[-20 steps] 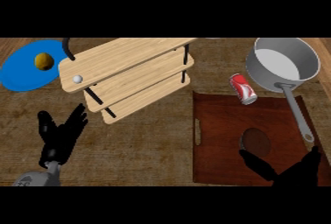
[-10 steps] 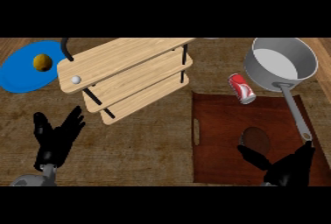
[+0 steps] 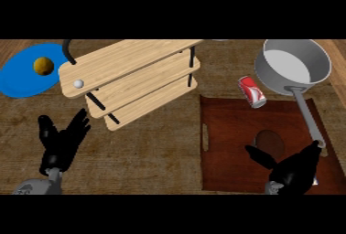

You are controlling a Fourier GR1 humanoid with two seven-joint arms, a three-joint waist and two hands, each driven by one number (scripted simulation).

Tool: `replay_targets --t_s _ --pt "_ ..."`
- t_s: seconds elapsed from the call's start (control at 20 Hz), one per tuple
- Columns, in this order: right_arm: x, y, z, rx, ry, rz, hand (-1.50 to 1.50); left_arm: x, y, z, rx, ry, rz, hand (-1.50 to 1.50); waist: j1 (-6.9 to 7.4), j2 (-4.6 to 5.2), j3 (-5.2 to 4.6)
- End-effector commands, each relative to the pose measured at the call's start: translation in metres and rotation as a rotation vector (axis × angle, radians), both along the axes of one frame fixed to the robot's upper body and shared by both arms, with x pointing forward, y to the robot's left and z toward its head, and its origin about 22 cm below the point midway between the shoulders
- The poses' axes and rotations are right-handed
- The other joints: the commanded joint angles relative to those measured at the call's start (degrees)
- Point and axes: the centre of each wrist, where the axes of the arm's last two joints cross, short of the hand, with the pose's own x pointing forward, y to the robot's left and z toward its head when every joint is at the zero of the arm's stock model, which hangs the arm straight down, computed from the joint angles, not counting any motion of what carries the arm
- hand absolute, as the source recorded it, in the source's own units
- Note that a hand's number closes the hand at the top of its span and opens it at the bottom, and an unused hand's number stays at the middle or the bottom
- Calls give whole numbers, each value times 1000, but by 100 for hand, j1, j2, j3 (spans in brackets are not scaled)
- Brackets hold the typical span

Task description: Pick the cupcake from the tray and place it in the tiered shelf

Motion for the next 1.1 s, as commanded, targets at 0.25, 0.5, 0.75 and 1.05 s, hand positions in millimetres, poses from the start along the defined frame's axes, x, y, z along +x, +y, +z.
replay_targets --t_s 0.25,0.5,0.75,1.05 --pt "33 4 -19 110 111 105 150 1 -10 -4 -10 1 -5 0 2 4 -4" --pt "45 41 -17 62 32 134 150 4 -7 3 -2 -2 -9 0 7 4 -5" --pt "4 132 -9 -141 130 938 150 5 -27 3 -18 -17 -108 0 842 118 2" --pt "-45 195 14 -245 84 1627 150 14 -35 9 -8 -17 -186 0 1088 130 4"
